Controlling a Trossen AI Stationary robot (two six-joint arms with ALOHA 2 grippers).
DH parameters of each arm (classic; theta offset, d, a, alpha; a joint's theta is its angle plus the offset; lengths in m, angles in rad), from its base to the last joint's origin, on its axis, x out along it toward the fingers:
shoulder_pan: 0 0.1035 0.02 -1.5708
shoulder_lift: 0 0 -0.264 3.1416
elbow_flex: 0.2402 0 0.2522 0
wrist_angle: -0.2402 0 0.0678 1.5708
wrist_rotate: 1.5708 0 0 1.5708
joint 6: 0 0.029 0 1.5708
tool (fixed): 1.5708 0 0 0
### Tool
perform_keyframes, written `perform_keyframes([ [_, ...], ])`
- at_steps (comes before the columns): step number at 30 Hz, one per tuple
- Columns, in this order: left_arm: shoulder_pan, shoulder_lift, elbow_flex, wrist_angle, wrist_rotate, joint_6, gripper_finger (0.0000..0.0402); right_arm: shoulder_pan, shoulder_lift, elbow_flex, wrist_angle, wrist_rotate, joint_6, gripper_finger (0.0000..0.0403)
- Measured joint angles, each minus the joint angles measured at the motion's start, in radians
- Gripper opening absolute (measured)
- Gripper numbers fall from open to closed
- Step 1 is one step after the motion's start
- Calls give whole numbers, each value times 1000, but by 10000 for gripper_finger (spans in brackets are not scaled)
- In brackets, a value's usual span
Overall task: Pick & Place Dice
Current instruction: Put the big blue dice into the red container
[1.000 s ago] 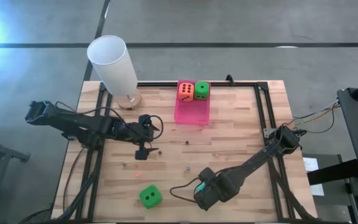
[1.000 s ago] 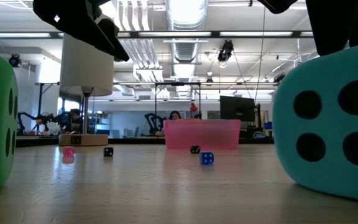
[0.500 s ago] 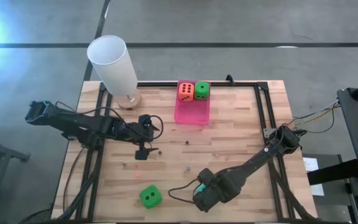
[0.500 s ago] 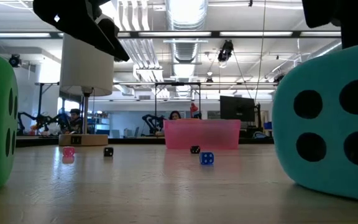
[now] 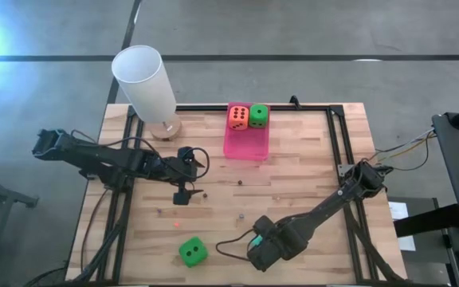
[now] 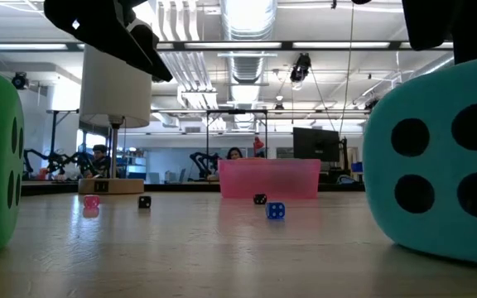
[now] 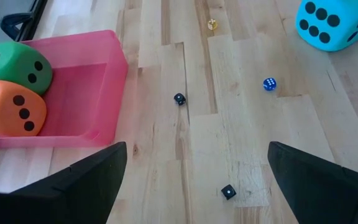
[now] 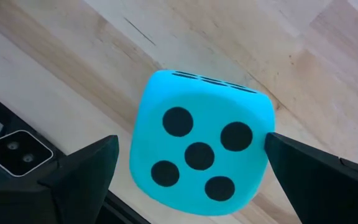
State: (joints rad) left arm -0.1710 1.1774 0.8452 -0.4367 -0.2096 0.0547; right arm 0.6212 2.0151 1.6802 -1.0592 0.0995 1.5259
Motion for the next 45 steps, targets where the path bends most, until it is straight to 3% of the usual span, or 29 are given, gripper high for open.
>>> perform_keyframes([
  [45,0,0,0,0,0,0,392,0,-4,-27,-3,-6,35,400],
])
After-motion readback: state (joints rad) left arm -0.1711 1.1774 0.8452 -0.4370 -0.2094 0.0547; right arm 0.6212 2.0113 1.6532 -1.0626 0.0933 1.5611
